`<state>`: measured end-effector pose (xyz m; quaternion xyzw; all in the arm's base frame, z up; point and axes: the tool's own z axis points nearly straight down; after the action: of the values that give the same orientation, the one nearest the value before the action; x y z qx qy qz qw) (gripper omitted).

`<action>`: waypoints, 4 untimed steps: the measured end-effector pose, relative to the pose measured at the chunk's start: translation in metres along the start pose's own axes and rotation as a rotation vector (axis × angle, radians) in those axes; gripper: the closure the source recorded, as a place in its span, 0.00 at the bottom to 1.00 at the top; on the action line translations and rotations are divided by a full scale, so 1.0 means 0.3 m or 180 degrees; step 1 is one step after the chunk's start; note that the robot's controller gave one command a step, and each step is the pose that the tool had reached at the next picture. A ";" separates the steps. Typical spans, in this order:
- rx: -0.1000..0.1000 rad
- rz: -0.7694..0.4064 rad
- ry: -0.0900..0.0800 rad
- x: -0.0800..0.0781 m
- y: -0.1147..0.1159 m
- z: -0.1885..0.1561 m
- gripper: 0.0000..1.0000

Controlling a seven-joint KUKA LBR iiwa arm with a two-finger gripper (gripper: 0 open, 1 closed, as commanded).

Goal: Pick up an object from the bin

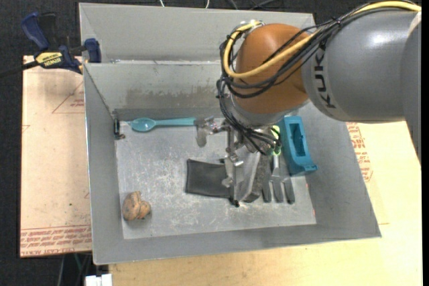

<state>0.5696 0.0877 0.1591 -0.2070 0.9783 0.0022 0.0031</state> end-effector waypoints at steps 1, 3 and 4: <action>0.0012 -0.0096 -0.0034 -0.002 -0.115 0.089 0.00; 0.0002 0.0362 -0.0020 0.020 -0.118 0.290 1.00; 0.0002 0.0362 -0.0021 0.020 -0.118 0.290 1.00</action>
Offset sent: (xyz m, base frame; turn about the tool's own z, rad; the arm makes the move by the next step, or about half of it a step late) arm 0.0022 -0.0302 -0.0891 0.3499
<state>0.5790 0.0535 0.0719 -0.1511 0.9885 0.0028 0.0062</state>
